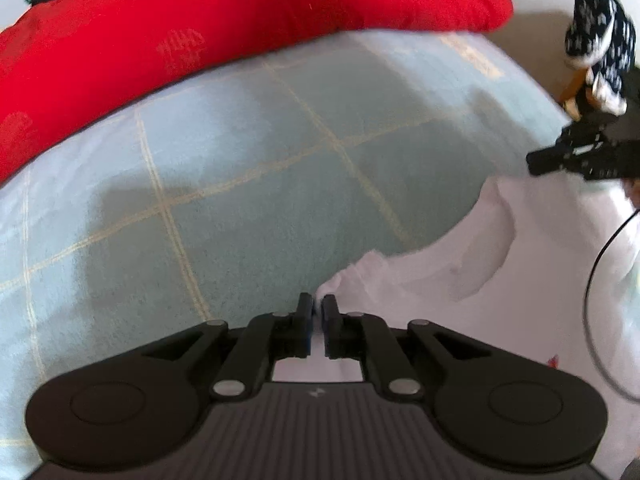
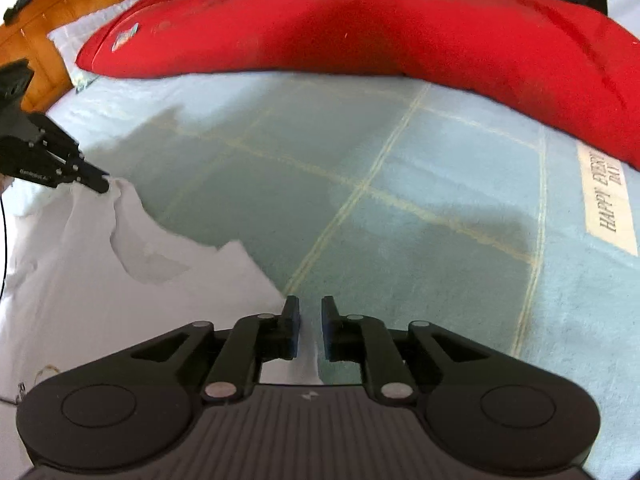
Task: Fold clothes
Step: 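Lower the shirt onto the sheet and open both tools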
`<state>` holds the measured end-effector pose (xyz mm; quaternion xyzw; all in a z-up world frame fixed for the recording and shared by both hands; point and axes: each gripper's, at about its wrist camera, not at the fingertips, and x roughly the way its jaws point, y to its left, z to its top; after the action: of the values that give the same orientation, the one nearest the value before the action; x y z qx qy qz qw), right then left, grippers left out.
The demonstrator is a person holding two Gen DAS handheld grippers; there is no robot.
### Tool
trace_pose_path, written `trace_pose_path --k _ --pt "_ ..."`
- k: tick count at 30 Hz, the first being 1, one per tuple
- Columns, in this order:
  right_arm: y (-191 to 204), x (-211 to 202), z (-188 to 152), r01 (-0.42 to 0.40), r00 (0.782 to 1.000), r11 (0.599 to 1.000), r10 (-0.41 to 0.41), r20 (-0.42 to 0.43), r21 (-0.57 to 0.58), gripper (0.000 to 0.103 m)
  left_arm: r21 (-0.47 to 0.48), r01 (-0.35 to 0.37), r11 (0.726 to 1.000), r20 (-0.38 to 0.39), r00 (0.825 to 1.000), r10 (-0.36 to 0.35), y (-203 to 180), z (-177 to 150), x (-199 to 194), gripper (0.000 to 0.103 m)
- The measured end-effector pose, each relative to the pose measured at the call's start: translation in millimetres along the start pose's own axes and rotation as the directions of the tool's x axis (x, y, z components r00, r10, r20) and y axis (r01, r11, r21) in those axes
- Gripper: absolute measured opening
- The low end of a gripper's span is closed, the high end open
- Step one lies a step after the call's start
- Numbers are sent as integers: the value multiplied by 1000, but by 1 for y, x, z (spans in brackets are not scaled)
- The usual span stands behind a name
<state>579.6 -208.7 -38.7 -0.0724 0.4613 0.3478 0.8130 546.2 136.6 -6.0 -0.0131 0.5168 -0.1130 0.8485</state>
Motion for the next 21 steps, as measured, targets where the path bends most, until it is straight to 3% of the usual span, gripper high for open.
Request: trace_pose_path --k 3,6,8,11,13,16,18,21 --pt "0 -2 11 -63 998 998 62 30 22 22 -32 -38 999 67 997 40 3 5 -14 8" --pt "11 1 16 -101 995 995 101 9 -11 22 -47 1 999 108 994 4 -1 7 -30 8" --pt "22 2 17 -132 991 990 132 -13 -40 22 -33 48 998 82 996 -45 -9 4 -31 9" --pt "40 5 8 -161 985 985 157 -69 -54 23 9 108 994 -14 994 -108 -27 -12 -15 13" --pt "53 14 -3 -149 984 985 139 -107 -88 26 50 93 994 -62 994 -90 -36 -26 4 15" --pt "62 32 -13 -49 996 990 38 -84 -134 30 83 -14 996 -57 998 19 -37 -40 33 15" --pt "64 42 -16 16 999 990 -24 -49 -143 31 47 -27 999 -9 1000 28 -27 -40 44 16" --pt "56 49 -6 46 999 995 -46 1 -93 31 -39 -17 999 16 1000 17 -14 -27 48 15"
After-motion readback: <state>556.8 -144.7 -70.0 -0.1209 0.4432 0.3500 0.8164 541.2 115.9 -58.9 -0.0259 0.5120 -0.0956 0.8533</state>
